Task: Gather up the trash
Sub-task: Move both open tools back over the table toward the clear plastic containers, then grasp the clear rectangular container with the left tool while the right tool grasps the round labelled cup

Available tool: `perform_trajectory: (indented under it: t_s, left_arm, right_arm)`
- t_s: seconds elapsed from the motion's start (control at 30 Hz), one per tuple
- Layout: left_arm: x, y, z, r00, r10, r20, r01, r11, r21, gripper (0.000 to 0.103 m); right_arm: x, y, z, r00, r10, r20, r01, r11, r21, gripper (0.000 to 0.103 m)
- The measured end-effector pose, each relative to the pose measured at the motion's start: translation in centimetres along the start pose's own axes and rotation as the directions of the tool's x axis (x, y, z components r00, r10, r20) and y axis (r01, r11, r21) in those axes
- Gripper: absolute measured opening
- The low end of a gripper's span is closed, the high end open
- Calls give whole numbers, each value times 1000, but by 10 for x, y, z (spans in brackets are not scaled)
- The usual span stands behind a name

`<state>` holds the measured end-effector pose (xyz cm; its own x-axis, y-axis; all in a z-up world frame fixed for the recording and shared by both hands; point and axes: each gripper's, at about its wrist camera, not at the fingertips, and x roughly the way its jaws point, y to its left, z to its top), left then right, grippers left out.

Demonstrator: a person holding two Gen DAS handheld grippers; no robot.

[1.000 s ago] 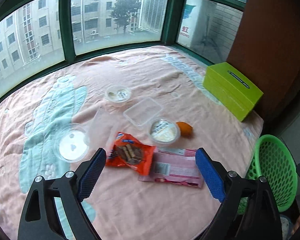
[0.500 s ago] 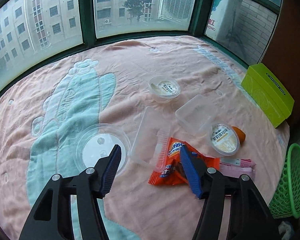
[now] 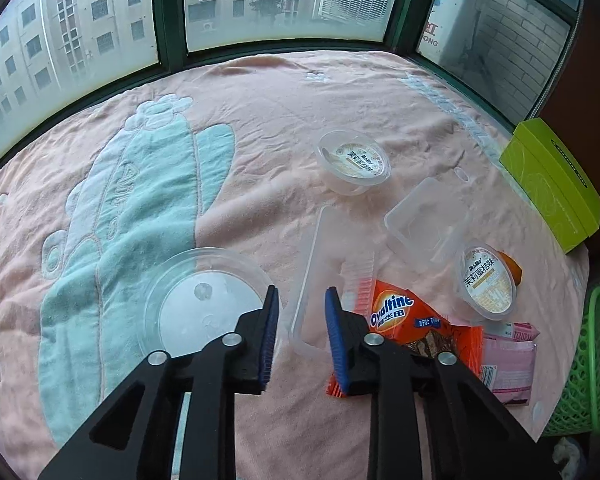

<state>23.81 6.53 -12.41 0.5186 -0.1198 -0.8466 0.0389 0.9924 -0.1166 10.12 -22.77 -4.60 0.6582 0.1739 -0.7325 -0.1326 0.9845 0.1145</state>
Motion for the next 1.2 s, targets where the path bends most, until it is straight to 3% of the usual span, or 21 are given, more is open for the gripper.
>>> perform_trajectory:
  t_s: [0.1, 0.6, 1.2]
  left_arm:
    - [-1, 3, 0, 1000, -1, 3, 1, 1000, -8, 7]
    - [-47, 22, -3, 996, -30, 88, 35, 998, -58, 6]
    - [-82, 36, -7, 988, -56, 144, 69, 994, -86, 6]
  right_arm:
    - [10, 11, 2, 1000, 20, -12, -20, 1000, -24, 83]
    - [52, 63, 15, 985, 156, -75, -165, 979, -122, 81]
    - [131, 65, 52, 983, 117, -140, -137, 979, -151, 76]
